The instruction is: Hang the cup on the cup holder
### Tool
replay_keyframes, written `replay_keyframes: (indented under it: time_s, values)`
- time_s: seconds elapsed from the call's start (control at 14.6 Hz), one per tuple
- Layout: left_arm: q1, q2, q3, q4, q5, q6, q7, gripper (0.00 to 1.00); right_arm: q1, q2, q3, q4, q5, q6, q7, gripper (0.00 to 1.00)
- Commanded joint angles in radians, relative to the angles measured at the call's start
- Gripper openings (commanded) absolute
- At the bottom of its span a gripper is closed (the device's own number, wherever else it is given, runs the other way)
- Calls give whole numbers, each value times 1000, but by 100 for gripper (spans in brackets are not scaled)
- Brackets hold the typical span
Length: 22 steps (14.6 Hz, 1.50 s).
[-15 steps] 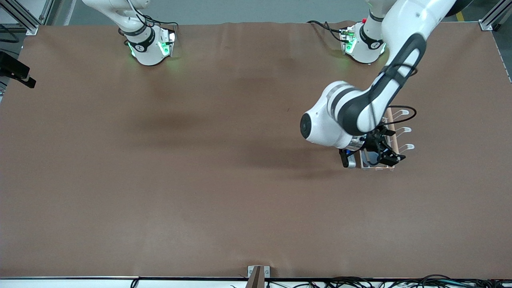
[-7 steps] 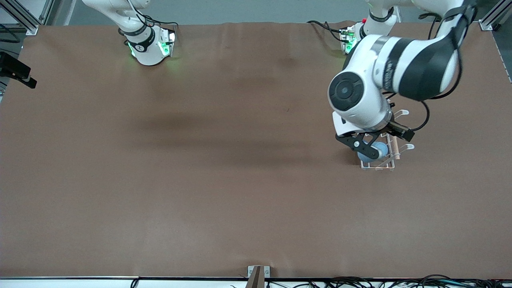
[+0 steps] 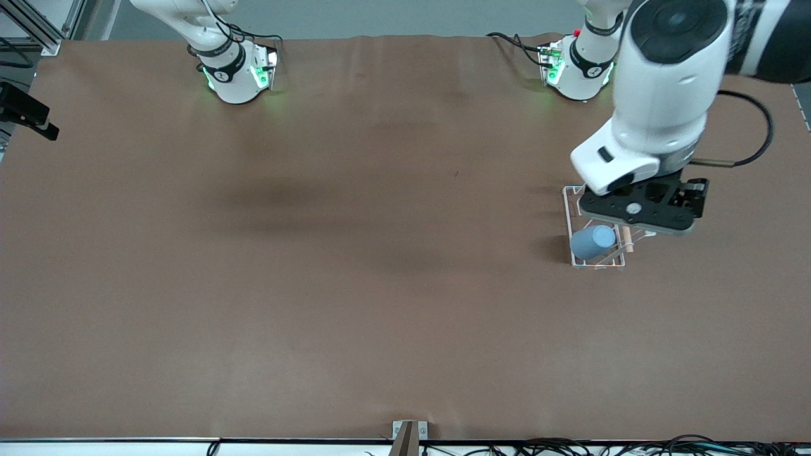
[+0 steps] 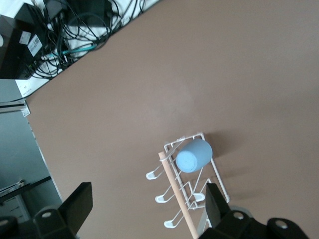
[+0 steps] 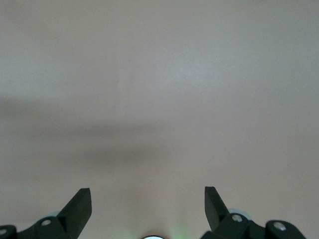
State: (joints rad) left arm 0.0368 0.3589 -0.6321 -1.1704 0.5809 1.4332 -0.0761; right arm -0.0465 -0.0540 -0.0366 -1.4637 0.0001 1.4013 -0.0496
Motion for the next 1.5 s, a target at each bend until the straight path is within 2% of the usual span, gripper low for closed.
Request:
replay_keyframes:
  time_s: [0.0, 0.14, 0.21, 0.41, 0.48, 0.82, 1.03, 1.23, 1.44]
  values:
    - [18, -57, 2, -14, -79, 15, -13, 100, 11, -23, -9, -26, -12, 11, -7, 100]
    - [53, -87, 5, -15, -146, 16, -17, 100, 13, -23, -9, -26, -11, 13, -7, 100]
    - [76, -127, 28, -29, -218, 24, -17, 100, 11, -23, -9, -26, -9, 13, -7, 100]
    - [3, -237, 249, -109, -405, 32, -11, 100, 11, -23, -9, -26, -5, 15, -7, 100]
    - [-8, -265, 300, -132, -455, 30, -7, 100, 11, -23, -9, -26, -3, 13, -7, 100]
    - [-28, -432, 425, -352, -587, 35, -22, 100, 8, -21, -11, -26, -2, 13, -7, 100]
    - [-31, -503, 445, -466, -589, 61, -25, 100, 8, -21, -11, -26, -2, 13, -7, 100]
    - [-44, -563, 494, -578, -579, 125, -21, 100, 8, -21, -11, -26, -2, 13, -7, 100]
    - [-44, -561, 493, -574, -555, 122, -7, 100, 5, -21, -13, -26, -2, 11, -9, 100]
